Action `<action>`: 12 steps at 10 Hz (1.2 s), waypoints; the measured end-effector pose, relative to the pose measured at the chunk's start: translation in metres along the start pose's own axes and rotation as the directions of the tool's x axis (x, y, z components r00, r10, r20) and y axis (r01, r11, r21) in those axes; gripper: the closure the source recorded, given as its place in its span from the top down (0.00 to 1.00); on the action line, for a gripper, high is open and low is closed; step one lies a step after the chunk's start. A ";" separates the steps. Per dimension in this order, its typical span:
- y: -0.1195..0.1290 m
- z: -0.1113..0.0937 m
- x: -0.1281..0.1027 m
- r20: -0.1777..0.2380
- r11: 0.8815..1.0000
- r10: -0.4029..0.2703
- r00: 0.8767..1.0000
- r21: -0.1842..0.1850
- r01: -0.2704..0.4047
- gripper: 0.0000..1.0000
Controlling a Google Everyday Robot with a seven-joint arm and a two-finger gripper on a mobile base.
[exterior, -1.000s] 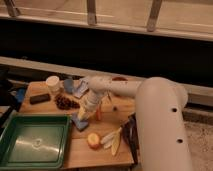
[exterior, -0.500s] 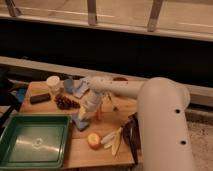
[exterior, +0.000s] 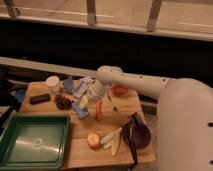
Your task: Place sponge in metal cup
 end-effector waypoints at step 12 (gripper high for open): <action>-0.064 -0.082 -0.037 0.198 0.983 0.166 0.966 0.041 -0.178 0.00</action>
